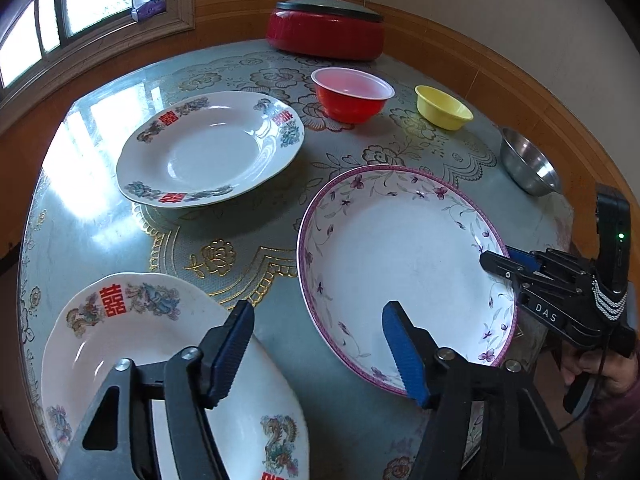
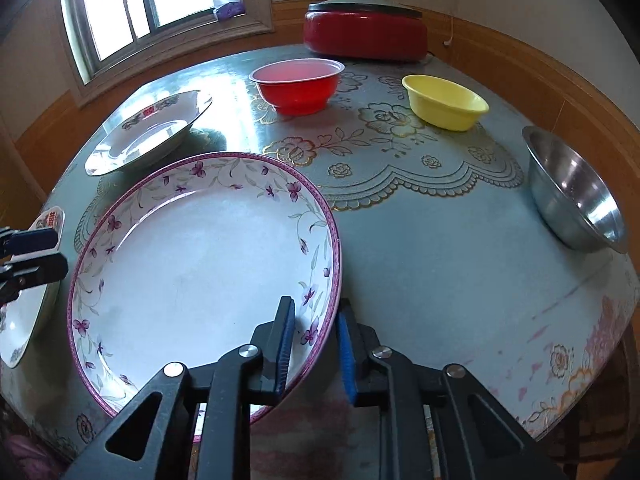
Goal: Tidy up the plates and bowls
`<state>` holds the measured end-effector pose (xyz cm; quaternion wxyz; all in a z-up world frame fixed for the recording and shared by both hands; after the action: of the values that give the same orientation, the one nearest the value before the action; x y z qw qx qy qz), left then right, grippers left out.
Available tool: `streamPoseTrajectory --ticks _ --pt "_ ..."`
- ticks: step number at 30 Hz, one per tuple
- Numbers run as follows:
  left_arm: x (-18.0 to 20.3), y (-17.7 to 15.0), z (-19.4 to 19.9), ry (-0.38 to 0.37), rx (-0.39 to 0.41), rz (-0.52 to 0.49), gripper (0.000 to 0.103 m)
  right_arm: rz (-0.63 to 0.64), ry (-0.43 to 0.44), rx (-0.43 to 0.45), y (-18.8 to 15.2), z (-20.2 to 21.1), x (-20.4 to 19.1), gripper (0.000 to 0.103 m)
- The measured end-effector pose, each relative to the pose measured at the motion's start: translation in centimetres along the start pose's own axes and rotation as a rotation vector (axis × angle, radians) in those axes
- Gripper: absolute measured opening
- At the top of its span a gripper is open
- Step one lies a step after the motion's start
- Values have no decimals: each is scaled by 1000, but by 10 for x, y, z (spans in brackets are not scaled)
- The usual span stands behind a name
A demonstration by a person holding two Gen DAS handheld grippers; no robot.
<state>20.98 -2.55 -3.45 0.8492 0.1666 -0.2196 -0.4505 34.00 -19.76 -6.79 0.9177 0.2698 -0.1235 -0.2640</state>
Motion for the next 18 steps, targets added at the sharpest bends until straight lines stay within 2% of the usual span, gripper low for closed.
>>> streamPoseTrajectory --ticks 4,5,7,9,11,15,17,18 --pt "3 9 -10 -13 0 -33 64 62 -58 -34 1 2 -2 21" --pt "5 11 -13 -14 -5 -45 61 57 -68 -44 0 3 1 21" --pt "7 13 -19 -22 -21 -63 50 61 -99 -65 0 4 5 21" --pt "9 15 -26 -31 -36 -80 47 60 -116 -79 -2 5 13 21" --pt "15 14 -30 -44 -45 -103 47 34 -111 -77 -6 6 24 21" --pt "28 7 -38 -47 -69 -127 47 -27 -58 -57 -10 5 45 28" --pt "34 5 -42 -39 -71 -130 44 -27 -16 -44 -11 5 51 30" --pt "37 3 -46 -35 -77 -125 39 -17 6 -38 -10 4 53 30"
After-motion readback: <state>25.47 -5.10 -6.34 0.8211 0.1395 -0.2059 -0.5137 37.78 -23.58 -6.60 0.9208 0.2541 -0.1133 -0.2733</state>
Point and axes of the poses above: each gripper's, at about its wrist camera, not at the fingertips, and z roughly against the way its jaws point, x to its right, y to its top, the point moved 3 cm from there along -z, roughly the way its jaws point, and after that the axes turned 11 degrees about z, right-handed, at the moved point
